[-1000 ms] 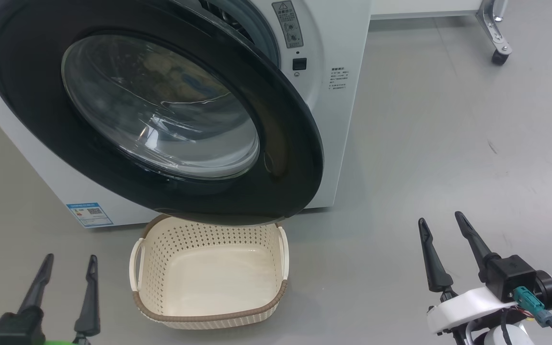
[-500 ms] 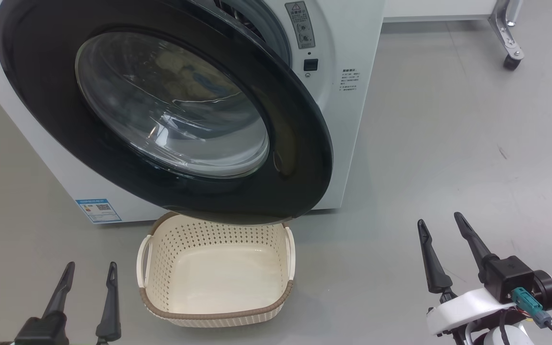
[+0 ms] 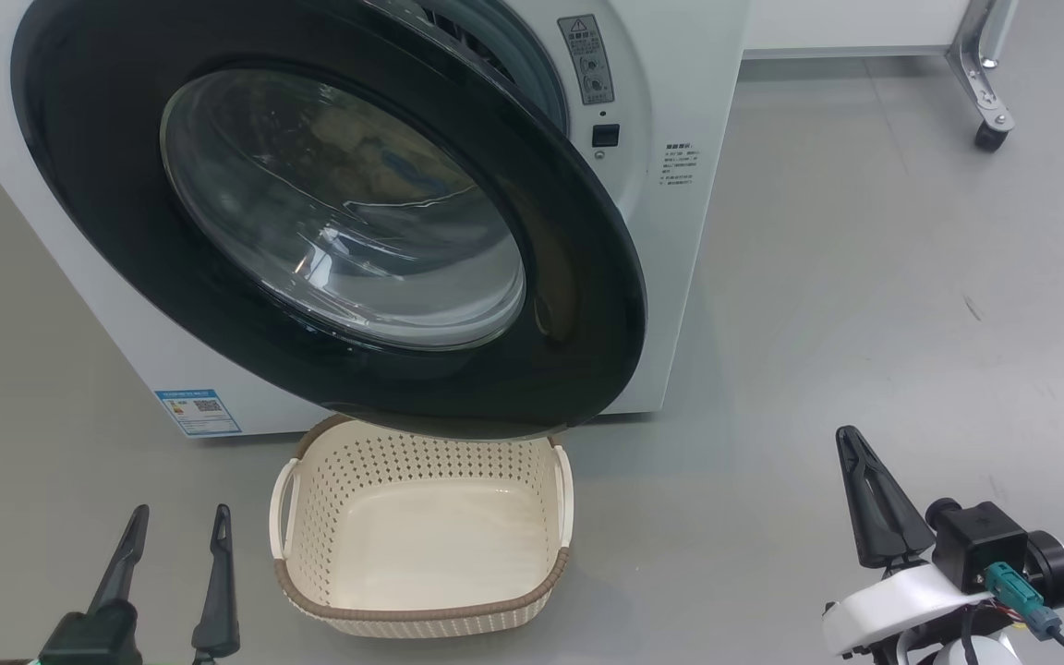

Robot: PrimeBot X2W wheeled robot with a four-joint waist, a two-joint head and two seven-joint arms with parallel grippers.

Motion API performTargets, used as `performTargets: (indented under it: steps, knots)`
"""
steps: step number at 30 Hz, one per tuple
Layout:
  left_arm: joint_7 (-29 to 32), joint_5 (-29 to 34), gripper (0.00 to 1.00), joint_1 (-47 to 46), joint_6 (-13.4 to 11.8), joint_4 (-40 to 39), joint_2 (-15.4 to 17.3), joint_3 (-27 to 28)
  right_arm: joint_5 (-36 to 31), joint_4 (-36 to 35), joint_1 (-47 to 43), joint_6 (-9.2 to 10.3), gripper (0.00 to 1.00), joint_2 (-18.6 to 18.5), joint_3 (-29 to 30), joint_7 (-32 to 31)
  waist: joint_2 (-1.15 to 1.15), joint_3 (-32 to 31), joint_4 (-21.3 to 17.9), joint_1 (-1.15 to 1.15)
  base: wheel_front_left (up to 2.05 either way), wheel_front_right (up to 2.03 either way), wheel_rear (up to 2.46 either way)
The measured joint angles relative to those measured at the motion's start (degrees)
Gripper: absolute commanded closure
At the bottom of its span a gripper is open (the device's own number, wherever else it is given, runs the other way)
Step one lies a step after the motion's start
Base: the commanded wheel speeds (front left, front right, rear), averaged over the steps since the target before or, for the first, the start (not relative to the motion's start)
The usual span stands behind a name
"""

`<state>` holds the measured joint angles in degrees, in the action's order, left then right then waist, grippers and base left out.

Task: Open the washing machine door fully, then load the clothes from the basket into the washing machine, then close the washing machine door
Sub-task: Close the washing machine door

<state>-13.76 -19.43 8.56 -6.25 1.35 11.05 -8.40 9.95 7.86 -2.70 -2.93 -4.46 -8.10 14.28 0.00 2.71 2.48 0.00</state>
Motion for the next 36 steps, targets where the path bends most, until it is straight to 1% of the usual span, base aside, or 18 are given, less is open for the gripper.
performTargets:
  steps: [7, 11, 17, 22, 24, 29, 36]
  knots:
    - [-0.14, 0.93, 0.0, -0.01, 0.0, 0.04, -0.76, -0.05, -0.02, 0.26, -0.22, -0.01, 1.0, -0.12, 0.1, -0.01, 0.0, -0.32, 0.31, 0.0, 0.0, 0.0, 0.0]
    - [-0.43, 1.0, 0.0, -0.03, 0.0, 0.21, -1.1, -0.87, -0.08, 0.25, -0.2, -0.05, 1.0, -0.86, 0.04, 0.0, 0.0, -0.4, 1.12, 0.0, 0.0, 0.0, 0.0]
    - [-0.43, 1.37, 0.0, -0.11, 0.0, 0.64, -1.27, -1.45, -1.13, 0.87, 0.71, -1.36, 1.0, -1.34, -1.82, 0.0, 0.0, -0.48, 2.81, 0.0, 0.0, 0.0, 0.0]
    - [-0.43, 1.38, 0.0, -0.23, 0.0, 1.01, -1.32, -1.74, -2.01, 1.71, 4.14, -2.49, 1.0, -1.29, -4.66, 0.0, 0.0, -0.63, 4.4, 0.0, 0.0, 0.0, 0.0]
    - [-0.43, 1.4, 0.0, -0.32, -0.01, 0.97, -1.32, -1.68, -2.09, 2.22, 5.3, -2.59, 1.0, -1.15, -6.0, -0.01, 0.0, -0.68, 5.01, 0.0, 0.0, 0.0, 0.0]
    - [-0.43, 1.41, 0.0, -0.75, 0.0, 0.43, -1.33, -1.72, -2.53, 3.58, 8.95, -3.53, 1.0, -1.1, -8.93, -0.38, 0.0, -0.24, 6.44, 0.0, 0.0, 0.0, 0.0]
    - [-0.43, 1.47, 0.0, -2.84, 0.0, -0.01, -1.85, -2.78, -2.59, 6.23, 15.5, -3.74, 1.0, -1.49, -10.31, -1.69, 0.0, 1.37, 8.46, 0.0, 0.0, 0.0, 0.0]
